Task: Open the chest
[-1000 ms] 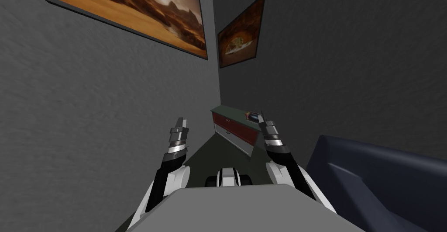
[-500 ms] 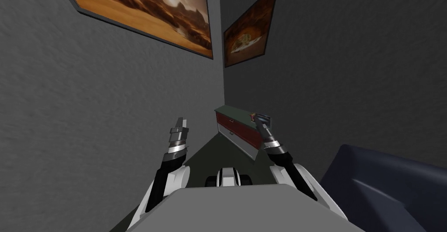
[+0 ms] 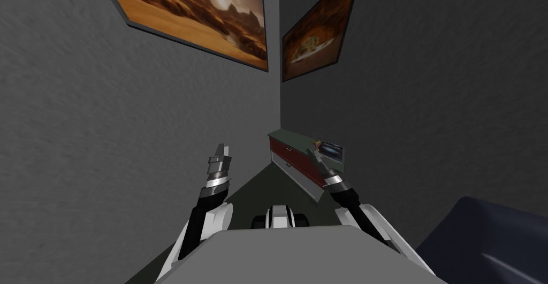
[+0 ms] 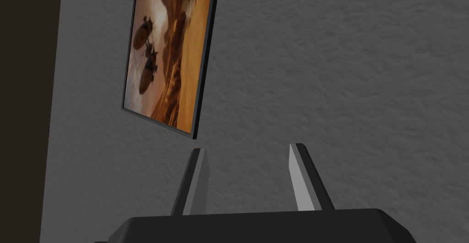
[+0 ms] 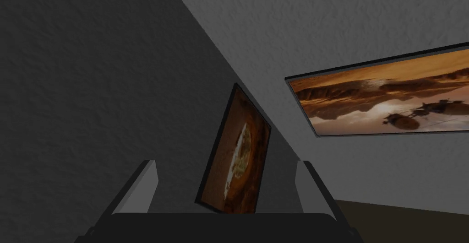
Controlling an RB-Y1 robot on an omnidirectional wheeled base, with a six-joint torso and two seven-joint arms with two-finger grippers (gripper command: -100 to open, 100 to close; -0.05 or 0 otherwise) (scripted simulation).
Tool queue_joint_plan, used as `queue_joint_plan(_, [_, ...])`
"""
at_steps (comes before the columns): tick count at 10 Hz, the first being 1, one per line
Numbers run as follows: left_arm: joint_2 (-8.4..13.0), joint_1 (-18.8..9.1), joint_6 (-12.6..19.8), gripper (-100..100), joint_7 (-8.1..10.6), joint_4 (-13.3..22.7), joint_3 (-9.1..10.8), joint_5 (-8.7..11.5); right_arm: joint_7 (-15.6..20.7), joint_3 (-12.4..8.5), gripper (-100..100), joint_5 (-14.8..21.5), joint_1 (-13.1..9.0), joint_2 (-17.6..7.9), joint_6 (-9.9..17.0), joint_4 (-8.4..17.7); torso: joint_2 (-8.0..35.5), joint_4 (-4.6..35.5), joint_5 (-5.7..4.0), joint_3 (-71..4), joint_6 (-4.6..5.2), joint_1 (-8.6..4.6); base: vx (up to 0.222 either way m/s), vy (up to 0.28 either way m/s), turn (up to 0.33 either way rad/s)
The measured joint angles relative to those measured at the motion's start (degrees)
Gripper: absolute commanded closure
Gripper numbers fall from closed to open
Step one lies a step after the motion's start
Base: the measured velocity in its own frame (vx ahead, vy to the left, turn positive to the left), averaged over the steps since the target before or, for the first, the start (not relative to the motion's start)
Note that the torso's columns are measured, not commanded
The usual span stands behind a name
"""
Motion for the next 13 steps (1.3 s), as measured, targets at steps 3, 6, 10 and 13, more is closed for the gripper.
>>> queue_joint_plan(3, [0.0,0.01,0.0,0,0.0,0.0,0.0,0.0,2.39,-0.09,-100,3.93,0.37,-0.59,1.47,1.11,0.05,0.01,0.0,0.02,0.04,-0.02,0.027,0.001,0.136])
queue_joint_plan(6, [0.0,0.01,0.0,0,0.0,0.0,0.01,0.0,5.56,-0.19,-100,8.79,1.12,-1.28,3.58,2.4,0.0,0.0,0.0,-0.01,0.05,-0.03,0.039,0.004,0.168])
queue_joint_plan(10, [0.0,0.01,0.0,0,0.0,0.0,0.01,0.0,9.03,-0.53,-100,14.58,2.0,-1.85,5.24,4.32,0.05,0.01,0.0,0.02,0.03,-0.03,0.033,-0.002,0.141])
queue_joint_plan(13, [0.0,0.01,0.0,0,0.0,0.0,0.01,0.0,11.83,-0.62,-100,19.04,2.42,-2.39,6.99,6.1,0.03,0.01,0.0,0.01,0.02,-0.02,0.028,-0.004,0.112])
